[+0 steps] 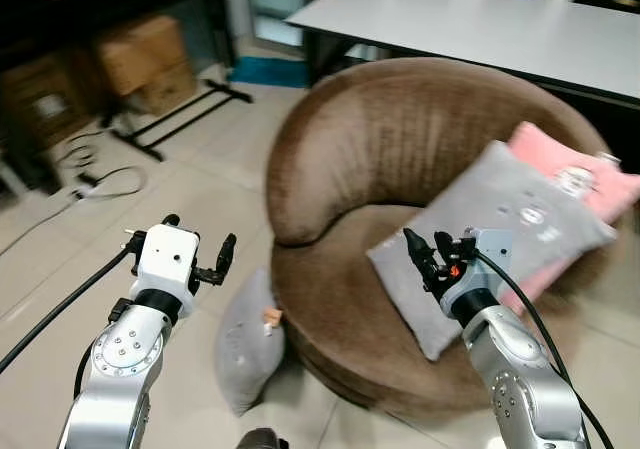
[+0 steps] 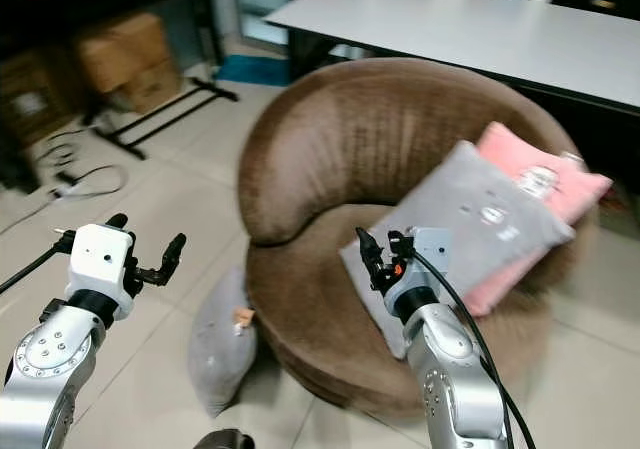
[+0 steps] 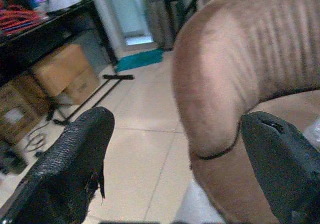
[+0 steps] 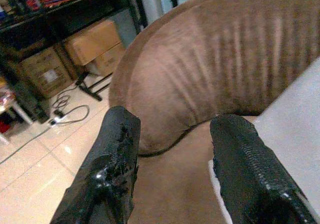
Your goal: Move the pillow to the sofa from floor
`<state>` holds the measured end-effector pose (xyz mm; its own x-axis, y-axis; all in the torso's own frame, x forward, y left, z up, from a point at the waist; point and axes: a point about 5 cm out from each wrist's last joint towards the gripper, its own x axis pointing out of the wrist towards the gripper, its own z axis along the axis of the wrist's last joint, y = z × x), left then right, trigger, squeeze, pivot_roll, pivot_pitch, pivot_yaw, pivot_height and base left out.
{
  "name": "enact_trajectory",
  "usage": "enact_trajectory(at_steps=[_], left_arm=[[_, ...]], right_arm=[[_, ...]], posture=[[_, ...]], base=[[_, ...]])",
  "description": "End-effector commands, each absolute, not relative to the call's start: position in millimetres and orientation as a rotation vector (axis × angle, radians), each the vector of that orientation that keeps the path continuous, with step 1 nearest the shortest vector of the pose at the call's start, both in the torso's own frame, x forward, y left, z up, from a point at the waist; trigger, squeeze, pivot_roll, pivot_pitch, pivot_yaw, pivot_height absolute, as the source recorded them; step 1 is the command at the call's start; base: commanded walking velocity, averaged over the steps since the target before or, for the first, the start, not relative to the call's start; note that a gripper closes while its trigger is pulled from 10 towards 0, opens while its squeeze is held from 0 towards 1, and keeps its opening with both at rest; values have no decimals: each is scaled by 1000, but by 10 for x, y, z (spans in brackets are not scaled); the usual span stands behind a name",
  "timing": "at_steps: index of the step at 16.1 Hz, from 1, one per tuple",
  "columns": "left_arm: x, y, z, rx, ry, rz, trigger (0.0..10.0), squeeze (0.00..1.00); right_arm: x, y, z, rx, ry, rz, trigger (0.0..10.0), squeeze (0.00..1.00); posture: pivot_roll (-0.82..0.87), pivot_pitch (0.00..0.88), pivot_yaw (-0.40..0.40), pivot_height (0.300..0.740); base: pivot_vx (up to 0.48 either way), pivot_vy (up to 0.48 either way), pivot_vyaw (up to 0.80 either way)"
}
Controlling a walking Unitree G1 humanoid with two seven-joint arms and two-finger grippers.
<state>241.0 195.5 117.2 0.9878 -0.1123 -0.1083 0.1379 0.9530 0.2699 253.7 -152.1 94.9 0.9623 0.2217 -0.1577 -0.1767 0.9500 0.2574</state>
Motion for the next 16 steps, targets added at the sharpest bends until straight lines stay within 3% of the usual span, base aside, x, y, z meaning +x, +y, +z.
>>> enact_trajectory(at_steps=[1, 4, 14, 16], left_arm=[[2398, 1975, 1188, 276, 88, -110, 10000, 0], [2400, 1972, 1187, 275, 85, -103, 10000, 0], [2411, 1951, 1185, 278, 85, -108, 10000, 0], [2412, 1945, 1197, 270, 72, -105, 10000, 0]], right_arm=[[2560, -1542, 987, 253, 181, 198, 10000, 0], [2570, -1541, 975, 252, 193, 188, 10000, 0], [2578, -1570, 948, 278, 220, 136, 10000, 0], [2584, -1564, 946, 281, 224, 140, 10000, 0]], posture=[[-6, 0, 20, 740], [-5, 0, 18, 740], [-6, 0, 17, 740], [-5, 0, 14, 740]], base=[[0, 0, 775], [0, 302, 769], [0, 329, 0], [0, 0, 0]])
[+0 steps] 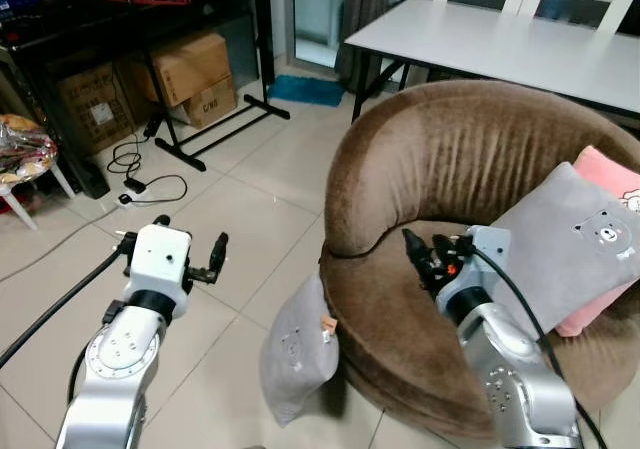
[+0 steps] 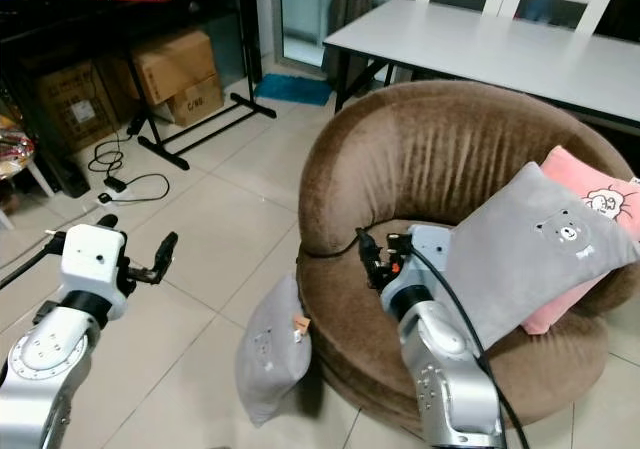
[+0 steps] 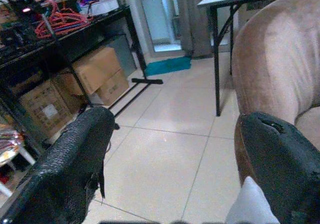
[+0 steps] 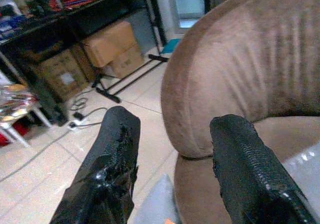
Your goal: Move the pillow to the sofa from floor
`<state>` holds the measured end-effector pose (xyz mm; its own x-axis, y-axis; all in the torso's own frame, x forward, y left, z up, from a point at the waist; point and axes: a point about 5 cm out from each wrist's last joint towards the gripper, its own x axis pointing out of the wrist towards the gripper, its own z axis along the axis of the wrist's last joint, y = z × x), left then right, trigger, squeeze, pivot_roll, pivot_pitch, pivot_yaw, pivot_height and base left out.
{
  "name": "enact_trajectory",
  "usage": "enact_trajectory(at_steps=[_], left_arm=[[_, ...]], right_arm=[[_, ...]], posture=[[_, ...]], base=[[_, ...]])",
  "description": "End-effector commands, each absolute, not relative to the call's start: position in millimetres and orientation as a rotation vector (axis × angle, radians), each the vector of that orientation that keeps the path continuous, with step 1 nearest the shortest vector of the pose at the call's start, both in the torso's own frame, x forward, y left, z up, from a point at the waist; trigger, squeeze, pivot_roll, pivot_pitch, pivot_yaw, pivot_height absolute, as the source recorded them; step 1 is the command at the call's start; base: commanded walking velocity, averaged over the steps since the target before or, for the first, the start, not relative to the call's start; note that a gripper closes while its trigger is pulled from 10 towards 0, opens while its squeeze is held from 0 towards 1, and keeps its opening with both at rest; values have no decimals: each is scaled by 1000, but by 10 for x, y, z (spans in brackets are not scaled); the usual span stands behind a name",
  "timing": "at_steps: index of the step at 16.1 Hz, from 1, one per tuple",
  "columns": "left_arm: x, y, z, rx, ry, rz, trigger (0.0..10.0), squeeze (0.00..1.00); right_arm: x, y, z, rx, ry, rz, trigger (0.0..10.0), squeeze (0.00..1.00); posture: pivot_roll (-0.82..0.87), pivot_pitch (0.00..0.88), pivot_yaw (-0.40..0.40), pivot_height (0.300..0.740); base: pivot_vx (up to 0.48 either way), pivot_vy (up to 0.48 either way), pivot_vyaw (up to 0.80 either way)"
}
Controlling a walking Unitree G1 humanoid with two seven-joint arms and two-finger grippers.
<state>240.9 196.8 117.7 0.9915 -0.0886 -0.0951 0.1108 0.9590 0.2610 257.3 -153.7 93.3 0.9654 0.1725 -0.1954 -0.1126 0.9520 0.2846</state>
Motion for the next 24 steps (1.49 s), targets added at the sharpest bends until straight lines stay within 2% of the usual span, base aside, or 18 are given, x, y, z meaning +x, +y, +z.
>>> enact_trajectory(at_steps=[1, 5, 12, 18, 24], left_arm=[[2412, 1944, 1198, 267, 69, -105, 10000, 0], [2430, 1926, 1231, 227, 48, -122, 10000, 0], [2450, 1941, 1235, 222, 51, -122, 10000, 0], [2458, 1963, 1228, 228, 54, -119, 10000, 0], [2506, 1998, 1223, 273, 65, -140, 10000, 0]], right_arm=[[2584, -1563, 945, 282, 224, 139, 10000, 0], [2581, -1545, 938, 276, 224, 145, 10000, 0], [2593, -1494, 946, 255, 227, 176, 10000, 0], [2614, -1517, 930, 271, 230, 137, 10000, 0], [2605, -1734, 896, 213, 194, -29, 10000, 0]], posture=[[-5, 0, 14, 740], [-6, 0, 17, 740], [-3, 0, 17, 740], [0, 0, 17, 740], [-4, 0, 27, 740]], base=[[0, 0, 0], [0, 0, 0], [279, 0, 788], [277, 0, 0], [178, 0, 0]])
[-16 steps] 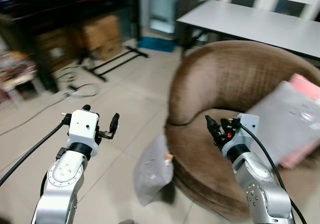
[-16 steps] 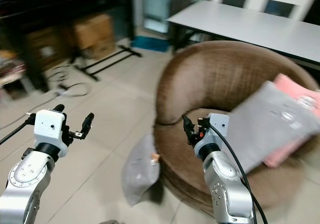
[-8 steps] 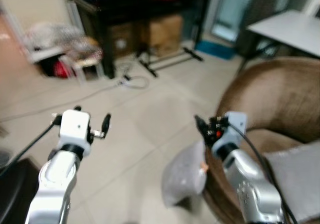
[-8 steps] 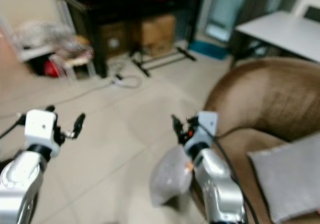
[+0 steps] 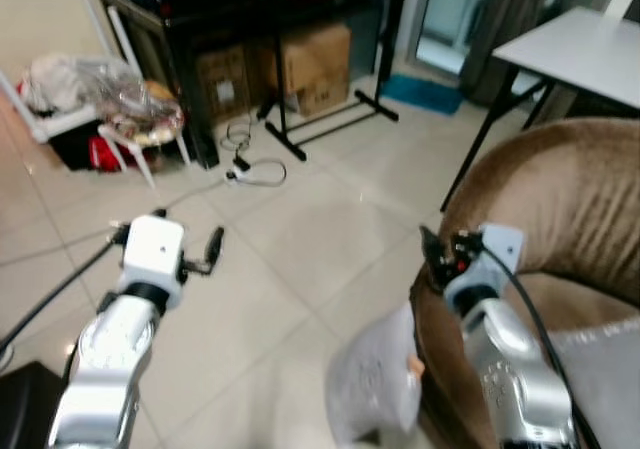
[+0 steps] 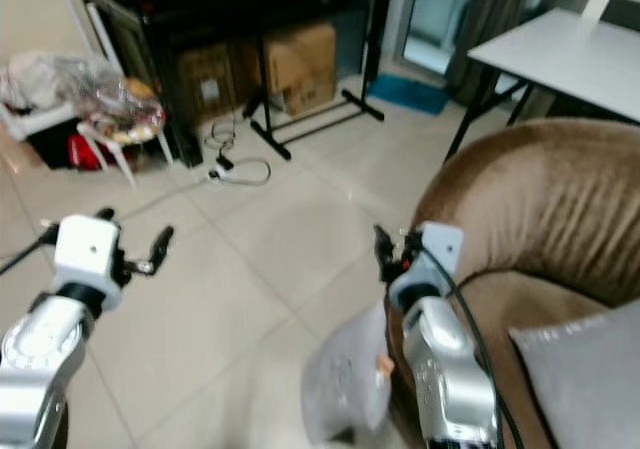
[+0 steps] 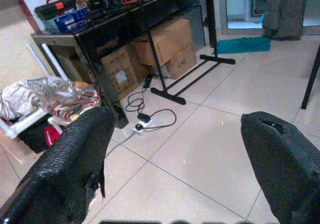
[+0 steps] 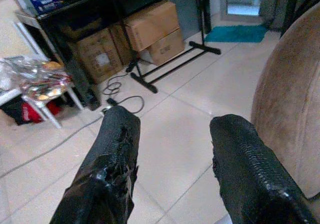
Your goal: Move the pillow to the sofa from floor
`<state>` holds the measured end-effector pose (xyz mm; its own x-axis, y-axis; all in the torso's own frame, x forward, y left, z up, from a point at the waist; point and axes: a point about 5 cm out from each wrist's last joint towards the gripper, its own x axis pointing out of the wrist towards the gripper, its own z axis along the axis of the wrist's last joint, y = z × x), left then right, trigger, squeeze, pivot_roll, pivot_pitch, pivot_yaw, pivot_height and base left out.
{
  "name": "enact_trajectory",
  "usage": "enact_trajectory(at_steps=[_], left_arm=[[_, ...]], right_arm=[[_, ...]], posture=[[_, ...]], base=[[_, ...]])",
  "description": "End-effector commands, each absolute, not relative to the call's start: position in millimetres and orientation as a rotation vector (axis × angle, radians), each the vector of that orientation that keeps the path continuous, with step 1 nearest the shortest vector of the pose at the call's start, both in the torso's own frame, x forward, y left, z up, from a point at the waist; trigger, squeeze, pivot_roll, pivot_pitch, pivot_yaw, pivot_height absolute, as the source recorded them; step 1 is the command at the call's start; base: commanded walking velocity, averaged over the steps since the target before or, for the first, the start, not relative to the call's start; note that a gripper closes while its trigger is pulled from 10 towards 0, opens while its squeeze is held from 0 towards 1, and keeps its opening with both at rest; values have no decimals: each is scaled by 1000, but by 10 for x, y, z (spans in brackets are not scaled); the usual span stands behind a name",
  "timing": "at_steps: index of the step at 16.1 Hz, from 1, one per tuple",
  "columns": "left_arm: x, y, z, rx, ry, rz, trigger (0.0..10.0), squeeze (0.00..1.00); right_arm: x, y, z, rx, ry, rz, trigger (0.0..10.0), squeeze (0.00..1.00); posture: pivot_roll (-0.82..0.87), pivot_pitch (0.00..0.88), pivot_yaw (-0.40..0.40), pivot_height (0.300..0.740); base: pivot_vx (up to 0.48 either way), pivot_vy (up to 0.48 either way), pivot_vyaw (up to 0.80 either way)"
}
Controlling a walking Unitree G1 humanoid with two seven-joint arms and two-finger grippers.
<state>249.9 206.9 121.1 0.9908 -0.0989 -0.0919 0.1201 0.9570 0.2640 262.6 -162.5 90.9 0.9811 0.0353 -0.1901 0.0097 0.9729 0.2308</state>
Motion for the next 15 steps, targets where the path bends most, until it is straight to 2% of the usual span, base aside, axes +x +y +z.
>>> enact_trajectory(at_steps=[1, 15], left_arm=[[2506, 1992, 1212, 287, 67, -144, 10000, 0], [2498, 2007, 1191, 299, 5, -122, 10000, 0]], right_arm=[[2589, -1742, 875, 208, 202, -30, 10000, 0], [2559, -1658, 813, 219, 209, 12, 10000, 0]], posture=[[-6, 0, 28, 740], [-11, 0, 29, 606]], base=[[0, 0, 0], [0, 0, 0]])
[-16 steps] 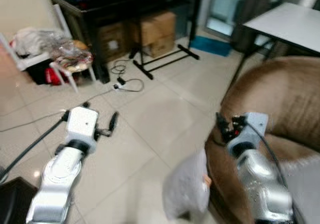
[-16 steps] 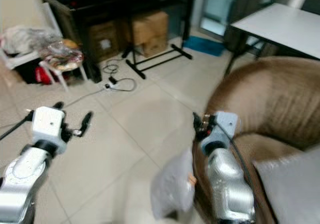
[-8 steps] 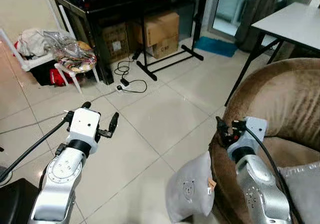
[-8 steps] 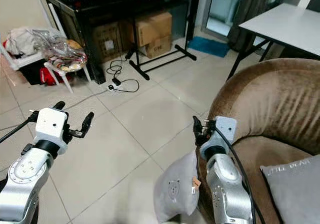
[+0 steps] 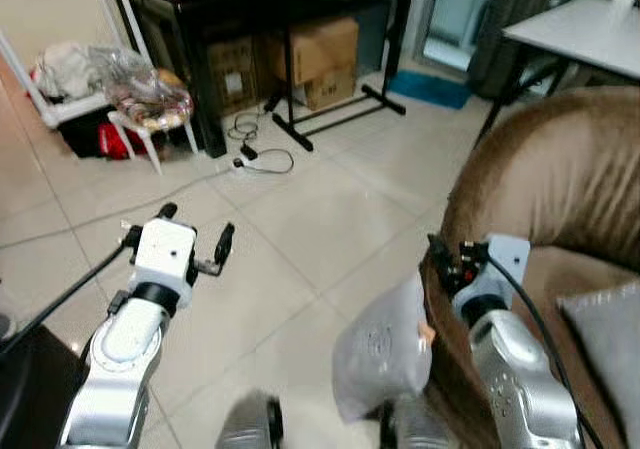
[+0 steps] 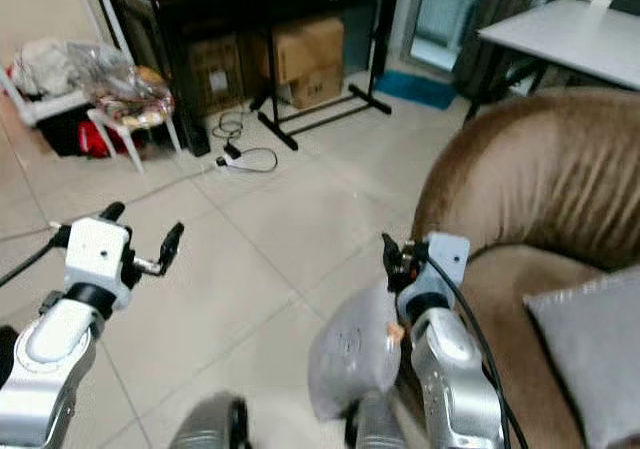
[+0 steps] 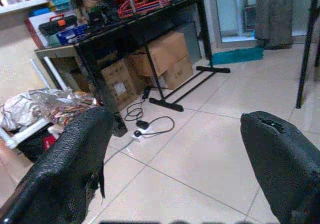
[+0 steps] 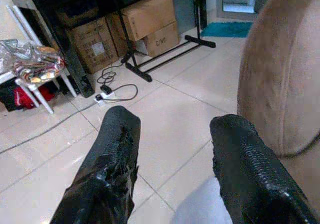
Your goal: Move the pillow to the sofa from floor
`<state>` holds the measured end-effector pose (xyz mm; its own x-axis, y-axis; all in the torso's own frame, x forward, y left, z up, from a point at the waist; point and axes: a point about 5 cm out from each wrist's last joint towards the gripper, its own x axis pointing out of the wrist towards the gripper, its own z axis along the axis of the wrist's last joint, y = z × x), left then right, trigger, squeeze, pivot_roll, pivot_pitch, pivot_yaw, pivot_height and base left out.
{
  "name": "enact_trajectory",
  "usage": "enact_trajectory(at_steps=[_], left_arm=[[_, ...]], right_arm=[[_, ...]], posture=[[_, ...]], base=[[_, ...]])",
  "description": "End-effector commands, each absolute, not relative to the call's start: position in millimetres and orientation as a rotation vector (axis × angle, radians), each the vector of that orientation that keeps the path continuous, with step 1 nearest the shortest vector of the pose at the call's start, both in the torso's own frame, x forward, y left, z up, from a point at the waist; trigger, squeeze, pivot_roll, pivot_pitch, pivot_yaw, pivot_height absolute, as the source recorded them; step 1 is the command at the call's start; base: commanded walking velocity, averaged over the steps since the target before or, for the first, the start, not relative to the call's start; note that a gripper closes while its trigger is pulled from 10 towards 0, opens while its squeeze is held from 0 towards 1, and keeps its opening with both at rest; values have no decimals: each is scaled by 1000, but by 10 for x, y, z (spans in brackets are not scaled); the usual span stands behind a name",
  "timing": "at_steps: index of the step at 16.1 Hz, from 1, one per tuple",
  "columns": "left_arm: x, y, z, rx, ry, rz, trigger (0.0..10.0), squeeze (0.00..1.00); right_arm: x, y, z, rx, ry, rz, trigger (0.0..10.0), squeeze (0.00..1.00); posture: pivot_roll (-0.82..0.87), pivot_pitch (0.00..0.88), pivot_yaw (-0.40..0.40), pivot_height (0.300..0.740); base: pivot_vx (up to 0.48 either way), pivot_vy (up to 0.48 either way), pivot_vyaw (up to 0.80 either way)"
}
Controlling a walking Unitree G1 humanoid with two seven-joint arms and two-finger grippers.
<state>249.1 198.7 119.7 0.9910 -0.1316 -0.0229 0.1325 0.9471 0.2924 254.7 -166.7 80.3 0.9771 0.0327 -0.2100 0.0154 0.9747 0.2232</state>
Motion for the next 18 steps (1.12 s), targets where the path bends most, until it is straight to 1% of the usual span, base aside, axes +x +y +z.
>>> enact_trajectory(at_steps=[1, 3, 8, 18], left_arm=[[2505, 2005, 1187, 297, 7, -115, 10000, 0], [2509, 2006, 1189, 299, 4, -113, 10000, 0], [2503, 2014, 1191, 279, 1, -127, 10000, 0], [2473, 2008, 1183, 266, 1, -133, 10000, 0]], right_arm=[[2558, -1653, 812, 216, 210, 16, 10000, 0], [2561, -1650, 818, 214, 202, 19, 10000, 0], [2576, -1634, 824, 202, 207, 30, 10000, 0], [2573, -1616, 802, 186, 221, 41, 10000, 0]], posture=[[-11, 0, 29, 591], [-12, 0, 28, 576], [-9, 0, 23, 576], [-7, 0, 19, 576]], base=[[0, 0, 0], [0, 0, 0], [0, 0, 0], [278, 0, 0]])
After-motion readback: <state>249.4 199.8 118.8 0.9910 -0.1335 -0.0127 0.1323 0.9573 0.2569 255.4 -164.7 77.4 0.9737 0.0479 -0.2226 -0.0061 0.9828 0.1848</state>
